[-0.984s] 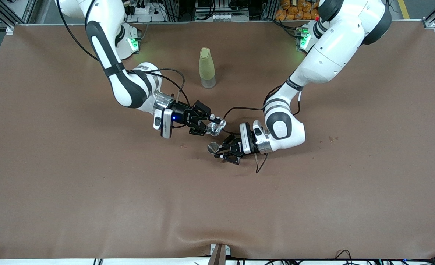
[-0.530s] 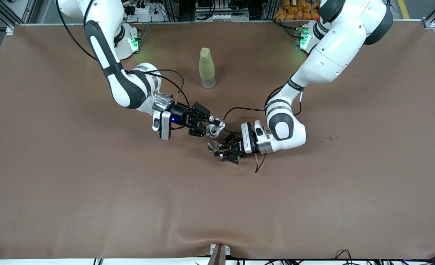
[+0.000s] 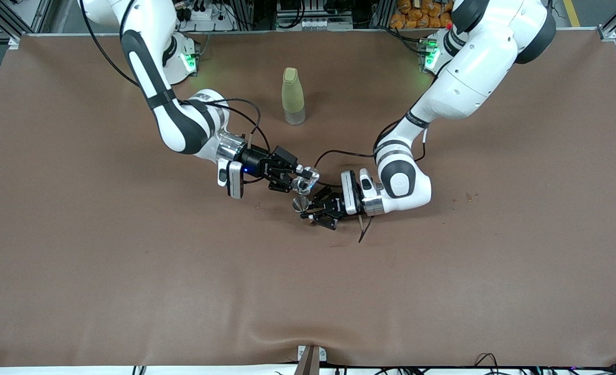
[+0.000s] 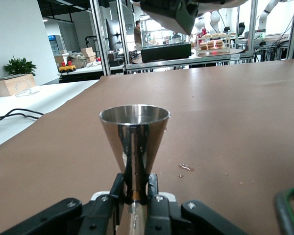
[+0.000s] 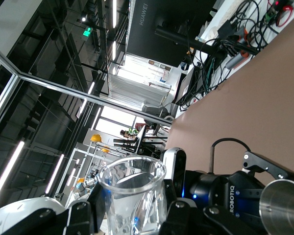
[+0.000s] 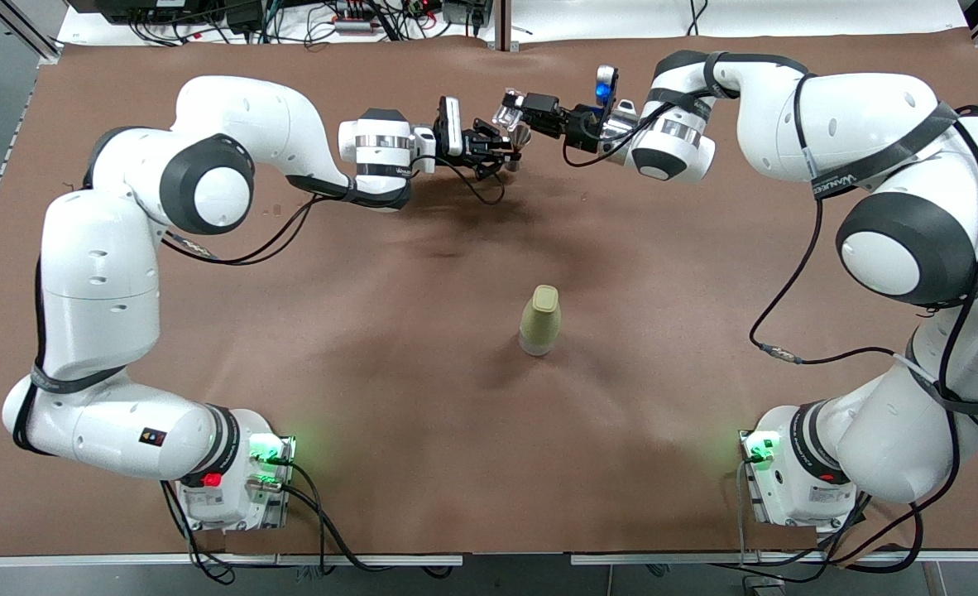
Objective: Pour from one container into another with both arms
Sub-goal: 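Pour liquid from the beaker into the jigger held by the left gripper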
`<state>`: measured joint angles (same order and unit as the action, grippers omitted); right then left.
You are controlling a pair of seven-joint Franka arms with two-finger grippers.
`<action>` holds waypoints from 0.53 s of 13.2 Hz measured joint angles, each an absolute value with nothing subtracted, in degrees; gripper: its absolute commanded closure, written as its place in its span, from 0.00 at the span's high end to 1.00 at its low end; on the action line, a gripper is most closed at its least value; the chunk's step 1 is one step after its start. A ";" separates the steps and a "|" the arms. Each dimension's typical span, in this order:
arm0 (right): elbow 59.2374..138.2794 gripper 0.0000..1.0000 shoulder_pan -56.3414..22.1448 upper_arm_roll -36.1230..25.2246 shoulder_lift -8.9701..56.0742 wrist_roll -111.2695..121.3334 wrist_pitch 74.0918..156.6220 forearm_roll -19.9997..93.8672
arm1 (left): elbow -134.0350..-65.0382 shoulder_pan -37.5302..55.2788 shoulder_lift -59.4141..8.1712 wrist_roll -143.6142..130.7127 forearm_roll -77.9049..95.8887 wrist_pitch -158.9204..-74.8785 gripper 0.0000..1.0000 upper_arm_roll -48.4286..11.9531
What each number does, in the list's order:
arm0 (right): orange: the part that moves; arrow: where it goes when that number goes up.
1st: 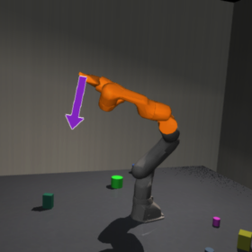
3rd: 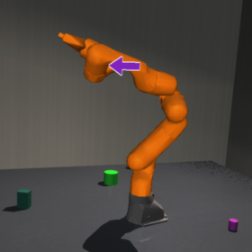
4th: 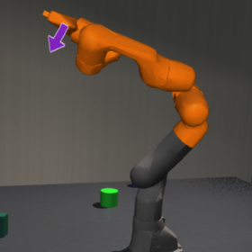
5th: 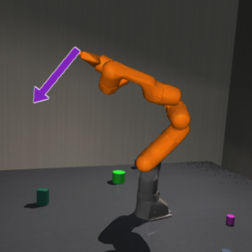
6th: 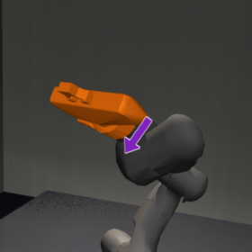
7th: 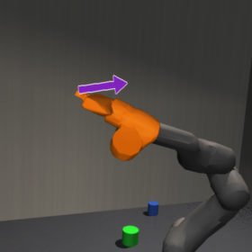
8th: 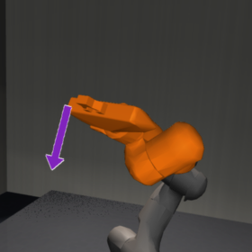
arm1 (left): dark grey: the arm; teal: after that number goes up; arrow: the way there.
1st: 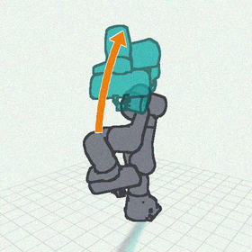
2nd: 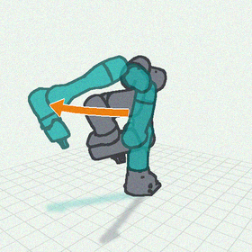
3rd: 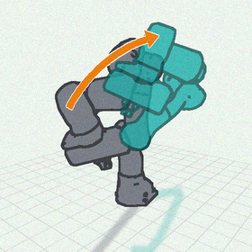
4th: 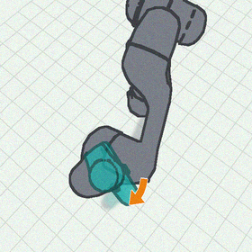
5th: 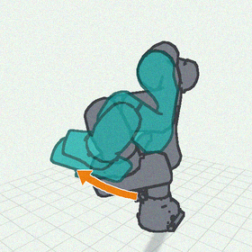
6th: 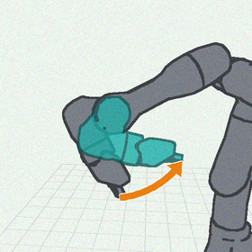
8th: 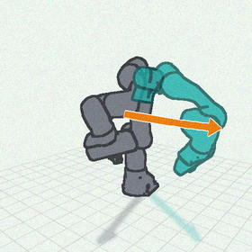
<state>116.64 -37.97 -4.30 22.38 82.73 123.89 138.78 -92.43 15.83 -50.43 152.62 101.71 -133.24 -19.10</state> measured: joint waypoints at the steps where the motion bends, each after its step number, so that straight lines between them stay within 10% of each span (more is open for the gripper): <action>1: 116.64 0.20 -37.98 -4.27 22.39 82.08 123.89 138.78 | -92.44 15.83 -50.46 152.65 101.72 -133.20 0.00 -19.10; 7: 116.65 0.20 -37.98 -4.27 22.77 81.57 124.00 138.79 | -92.64 15.81 -50.49 152.72 102.07 -133.14 0.00 -19.10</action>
